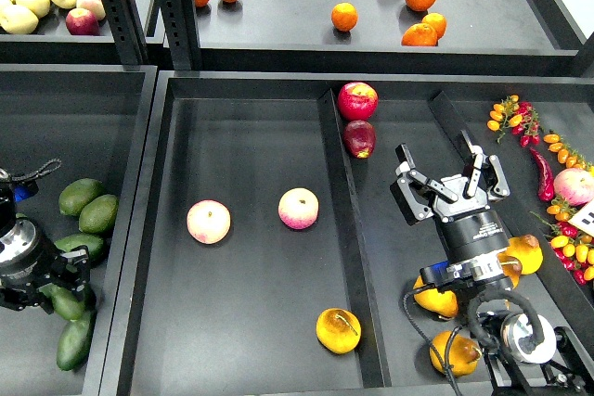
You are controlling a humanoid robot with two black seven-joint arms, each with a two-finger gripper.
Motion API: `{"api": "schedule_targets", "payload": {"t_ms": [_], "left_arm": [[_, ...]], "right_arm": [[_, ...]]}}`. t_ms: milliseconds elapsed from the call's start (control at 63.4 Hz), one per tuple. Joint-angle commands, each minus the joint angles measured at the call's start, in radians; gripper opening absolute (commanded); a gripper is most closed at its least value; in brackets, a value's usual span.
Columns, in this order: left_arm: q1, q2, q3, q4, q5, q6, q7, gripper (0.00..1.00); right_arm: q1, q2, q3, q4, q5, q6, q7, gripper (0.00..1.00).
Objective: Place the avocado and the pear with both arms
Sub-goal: 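Lower the avocado among the other avocados and open the left gripper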
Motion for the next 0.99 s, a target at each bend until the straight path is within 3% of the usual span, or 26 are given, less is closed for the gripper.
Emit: {"api": "schedule_targets", "payload": {"t_ms": [0,709,977], "left_arm": [[0.01,0.001,0.0,0.003,0.007,0.0,0.0,0.34],[0.078,-0.019,-0.005,0.013,0.009,0.0,0.0,0.37],[0.079,-0.025,-0.008,0.011,0.007,0.0,0.0,0.45]], "right_arm": [[-0.001,0.0,0.0,0.001,0.0,0.0,0.0,1.0],[-0.001,0.0,0.0,-0.001,0.0,0.0,0.0,1.0],[-0.001,0.0,0.002,-0.001,0.0,0.0,0.0,1.0]]}}
